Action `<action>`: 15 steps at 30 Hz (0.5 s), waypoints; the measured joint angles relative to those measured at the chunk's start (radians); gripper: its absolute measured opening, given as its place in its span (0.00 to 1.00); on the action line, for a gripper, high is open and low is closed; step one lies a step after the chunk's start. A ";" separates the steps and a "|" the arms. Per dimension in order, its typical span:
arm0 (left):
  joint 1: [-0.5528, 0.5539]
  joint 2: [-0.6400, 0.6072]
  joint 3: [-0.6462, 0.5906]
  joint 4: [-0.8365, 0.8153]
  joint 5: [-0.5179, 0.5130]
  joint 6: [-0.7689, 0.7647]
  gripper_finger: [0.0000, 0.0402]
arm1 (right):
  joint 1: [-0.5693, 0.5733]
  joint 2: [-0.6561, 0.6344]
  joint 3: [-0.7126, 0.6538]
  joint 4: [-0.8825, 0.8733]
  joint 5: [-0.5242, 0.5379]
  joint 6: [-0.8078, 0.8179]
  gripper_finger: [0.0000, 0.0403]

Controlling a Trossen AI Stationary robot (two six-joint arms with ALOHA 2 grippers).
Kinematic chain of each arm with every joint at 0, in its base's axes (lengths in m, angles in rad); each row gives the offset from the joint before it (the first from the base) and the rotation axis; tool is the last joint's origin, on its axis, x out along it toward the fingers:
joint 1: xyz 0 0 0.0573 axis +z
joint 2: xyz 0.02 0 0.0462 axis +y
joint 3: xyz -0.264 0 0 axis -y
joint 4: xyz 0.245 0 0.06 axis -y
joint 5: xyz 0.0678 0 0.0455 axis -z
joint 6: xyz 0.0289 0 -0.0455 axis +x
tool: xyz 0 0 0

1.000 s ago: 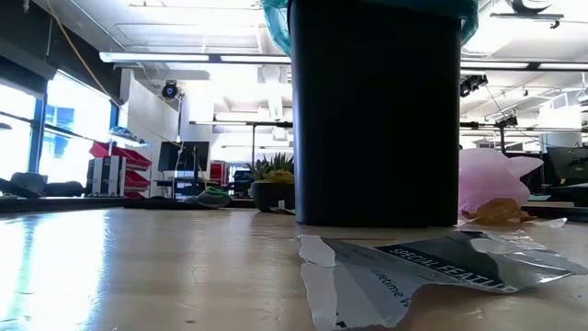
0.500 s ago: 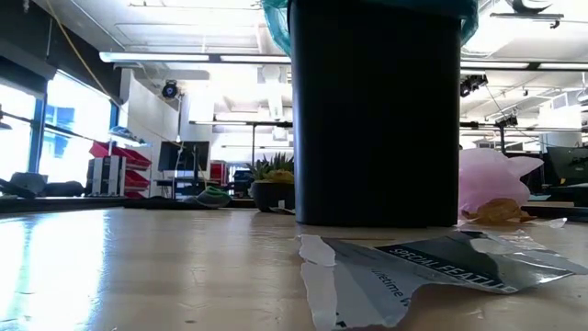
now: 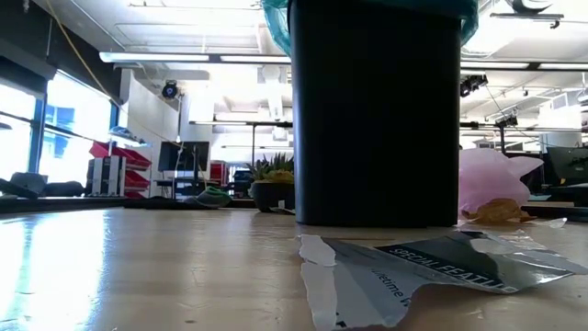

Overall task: Place trash/remove bag and relplace
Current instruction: Put the gray paper into the trash bin

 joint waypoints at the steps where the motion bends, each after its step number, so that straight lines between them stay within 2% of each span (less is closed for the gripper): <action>1: -0.033 0.003 0.000 -0.028 0.015 0.003 0.39 | 0.007 0.000 0.000 -0.004 0.003 0.036 0.45; 4: -0.130 0.031 0.000 -0.121 0.007 0.016 0.39 | 0.021 0.000 -0.006 0.000 0.009 0.114 0.45; 8: -0.248 0.107 0.000 -0.207 -0.093 0.001 0.39 | 0.012 0.000 -0.055 0.044 0.015 0.200 0.45; 15: -0.360 0.312 -0.001 -0.211 -0.239 -0.074 0.39 | -0.026 0.000 -0.195 0.324 0.030 0.209 0.45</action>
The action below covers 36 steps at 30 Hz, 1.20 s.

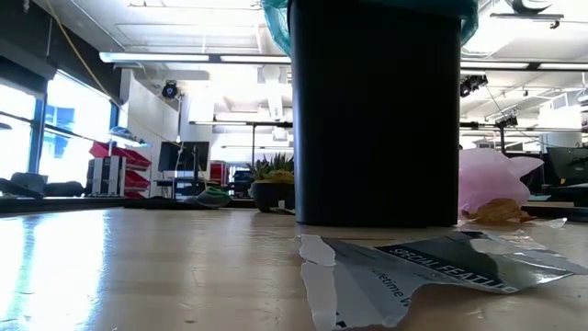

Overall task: Place trash/remove bag and relplace
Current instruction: Put the gray paper into the trash bin

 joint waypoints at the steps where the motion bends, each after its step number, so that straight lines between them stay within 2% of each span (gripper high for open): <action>1: -0.004 0.033 0.000 0.000 -0.001 -0.017 0.39 | -0.007 0.000 -0.019 0.048 0.009 -0.010 0.45; 5: -0.003 0.158 -0.001 0.002 0.007 -0.092 0.39 | -0.034 -0.001 -0.058 0.147 0.016 -0.058 0.45; 12: -0.002 0.289 -0.002 0.056 0.025 -0.158 0.39 | -0.070 -0.002 -0.059 0.142 0.011 -0.093 0.45; 20: -0.003 0.313 0.000 0.103 0.024 -0.156 0.39 | -0.130 -0.002 -0.059 0.150 -0.008 -0.167 0.45; 27: -0.002 0.315 0.000 0.140 0.006 -0.156 0.39 | -0.183 0.001 -0.061 0.245 -0.014 -0.310 0.44; 30: -0.002 0.315 0.000 0.139 -0.006 -0.159 0.39 | -0.193 0.001 -0.061 0.280 -0.018 -0.387 0.35; 34: -0.002 0.315 0.000 0.131 -0.017 -0.165 0.39 | -0.190 0.002 -0.061 0.279 -0.013 -0.445 0.09; 36: -0.002 0.315 0.000 0.129 -0.024 -0.170 0.39 | -0.181 0.002 -0.061 0.280 -0.004 -0.462 0.03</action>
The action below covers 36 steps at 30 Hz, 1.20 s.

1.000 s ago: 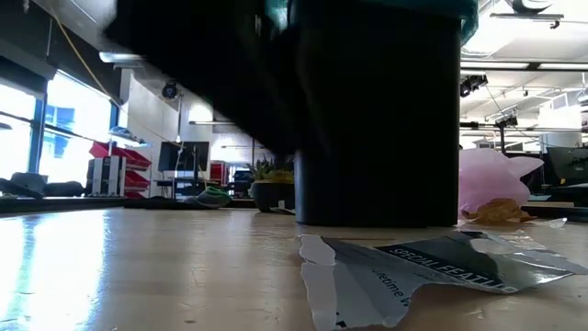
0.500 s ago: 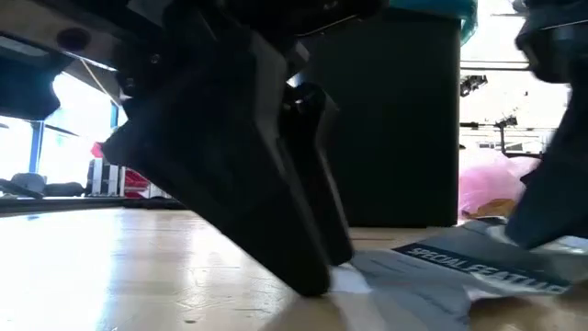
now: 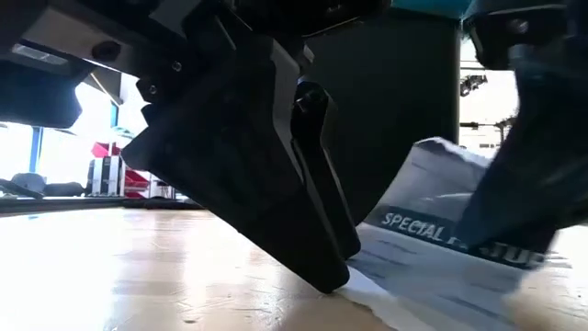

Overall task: Place trash/remove bag and relplace
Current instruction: Put the gray paper into the trash bin

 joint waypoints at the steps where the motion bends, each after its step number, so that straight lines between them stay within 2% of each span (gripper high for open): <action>1: 0.000 0.000 0.000 -0.001 -0.002 0.000 0.39 | 0.003 0.000 0.000 0.000 0.003 -0.002 0.03; 7: -0.005 -0.020 -0.002 -0.017 -0.030 -0.013 0.39 | 0.030 0.000 0.014 -0.018 0.048 -0.018 0.00; 10: -0.013 -0.071 -0.002 -0.033 -0.081 -0.018 0.39 | 0.043 0.000 0.055 -0.066 0.081 -0.049 0.00; 14: -0.044 -0.161 -0.002 -0.127 -0.222 -0.026 0.39 | 0.057 -0.009 0.163 -0.226 0.136 -0.123 0.00; 18: -0.077 -0.263 -0.001 -0.284 -0.382 -0.074 0.39 | 0.057 -0.012 0.334 -0.464 0.199 -0.193 0.00; 20: -0.091 -0.305 0.000 -0.358 -0.431 -0.116 0.39 | 0.057 -0.012 0.435 -0.593 0.242 -0.227 0.00; 23: -0.107 -0.343 0.000 -0.429 -0.454 -0.176 0.39 | 0.052 -0.013 0.592 -0.797 0.316 -0.279 0.00; 29: -0.132 -0.338 0.000 -0.442 -0.472 -0.232 0.39 | 0.012 -0.014 0.888 -1.162 0.460 -0.350 0.00; 33: -0.142 -0.313 -0.008 -0.436 -0.470 -0.262 0.39 | -0.031 -0.028 1.032 -1.145 0.524 -0.613 0.00; 36: -0.148 -0.312 -0.044 -0.395 -0.464 -0.286 0.39 | -0.063 -0.097 0.994 -1.114 0.585 -0.736 0.00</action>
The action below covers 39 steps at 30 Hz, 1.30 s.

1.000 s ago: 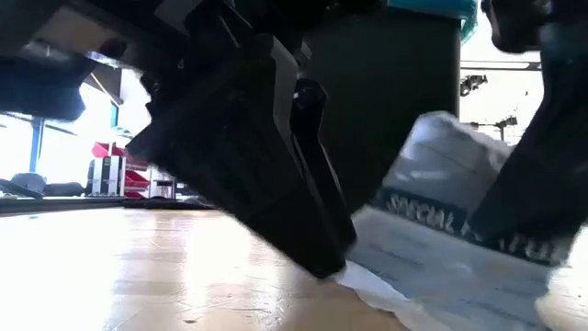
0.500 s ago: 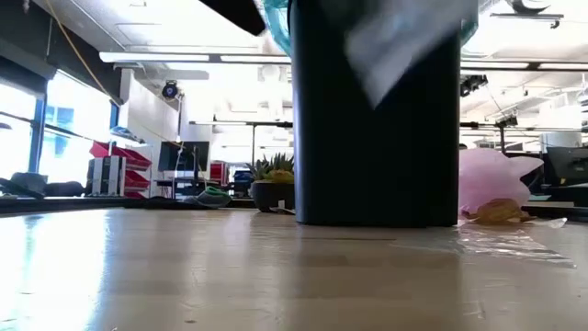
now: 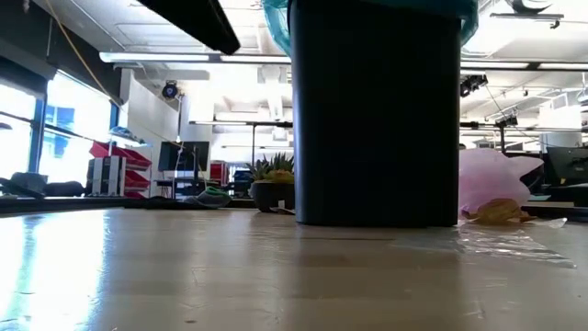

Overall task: Place trash/remove bag and relplace
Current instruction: Put the gray paper into the trash bin, then put the transparent plastic into the trash bin

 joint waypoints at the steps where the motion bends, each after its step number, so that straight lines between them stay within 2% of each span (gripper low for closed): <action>1: 0.000 0.000 -0.011 0.022 0.004 -0.009 0.39 | -0.020 -0.022 -0.009 -0.007 0.004 -0.014 0.00; 4: 0.000 0.001 -0.044 0.067 0.018 -0.021 0.39 | -0.072 -0.071 -0.009 -0.039 0.044 -0.039 0.00; 6: -0.004 0.001 -0.071 0.123 0.031 -0.028 0.39 | -0.103 -0.094 -0.008 -0.028 0.071 -0.125 0.00; 8: -0.004 0.001 -0.094 0.165 0.042 -0.028 0.39 | -0.149 -0.113 -0.009 -0.028 0.053 -0.195 0.00; 14: -0.004 0.002 -0.161 0.300 0.049 -0.029 0.39 | -0.323 -0.144 -0.009 -0.039 -0.088 -0.322 0.00; 17: -0.003 0.002 -0.168 0.343 0.049 -0.028 0.39 | -0.416 -0.142 -0.009 -0.038 -0.212 -0.376 0.00; 25: -0.003 0.002 -0.197 0.383 0.056 -0.045 0.39 | -0.605 -0.137 -0.064 -0.038 -0.499 -0.370 0.01; 28: -0.004 0.002 -0.206 0.382 0.066 -0.062 0.39 | -0.636 -0.137 -0.113 -0.039 -0.523 -0.353 0.10; 32: -0.005 0.002 -0.213 0.378 0.068 -0.069 0.39 | -0.620 -0.136 -0.143 -0.039 -0.506 -0.324 0.30; 36: -0.005 0.002 -0.213 0.382 0.068 -0.063 0.39 | -0.558 -0.137 -0.111 -0.040 -0.343 -0.301 0.47; 39: -0.001 0.002 -0.213 0.423 0.068 -0.022 0.39 | -0.484 -0.138 -0.052 -0.037 -0.261 -0.297 0.54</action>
